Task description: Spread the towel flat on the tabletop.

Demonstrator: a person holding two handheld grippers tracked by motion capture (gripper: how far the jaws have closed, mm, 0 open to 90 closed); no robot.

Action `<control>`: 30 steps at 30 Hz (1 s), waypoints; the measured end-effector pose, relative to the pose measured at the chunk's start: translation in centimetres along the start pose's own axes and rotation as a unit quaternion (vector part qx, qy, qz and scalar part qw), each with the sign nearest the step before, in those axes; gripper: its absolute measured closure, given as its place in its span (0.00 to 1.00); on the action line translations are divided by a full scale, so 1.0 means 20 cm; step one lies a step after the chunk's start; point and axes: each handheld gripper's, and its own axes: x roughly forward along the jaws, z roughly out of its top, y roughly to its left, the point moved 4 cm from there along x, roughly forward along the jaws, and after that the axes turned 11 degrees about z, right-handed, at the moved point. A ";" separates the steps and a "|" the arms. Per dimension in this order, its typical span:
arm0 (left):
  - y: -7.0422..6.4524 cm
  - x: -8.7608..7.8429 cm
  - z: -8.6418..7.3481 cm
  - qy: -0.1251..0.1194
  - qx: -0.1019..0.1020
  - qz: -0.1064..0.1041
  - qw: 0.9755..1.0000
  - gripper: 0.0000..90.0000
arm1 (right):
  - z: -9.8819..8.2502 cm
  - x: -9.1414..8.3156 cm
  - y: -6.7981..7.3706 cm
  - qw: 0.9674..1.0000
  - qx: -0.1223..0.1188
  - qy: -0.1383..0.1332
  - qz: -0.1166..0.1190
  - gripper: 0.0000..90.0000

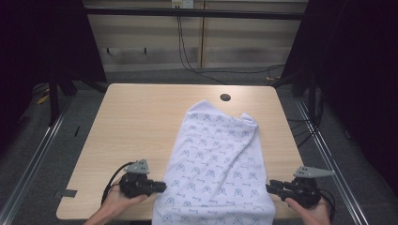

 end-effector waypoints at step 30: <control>0.04 -0.01 -0.07 0.022 -0.007 0.036 0.999 0.96 | 0.35 0.64 -0.20 0.992 -0.095 0.069 -0.055 0.65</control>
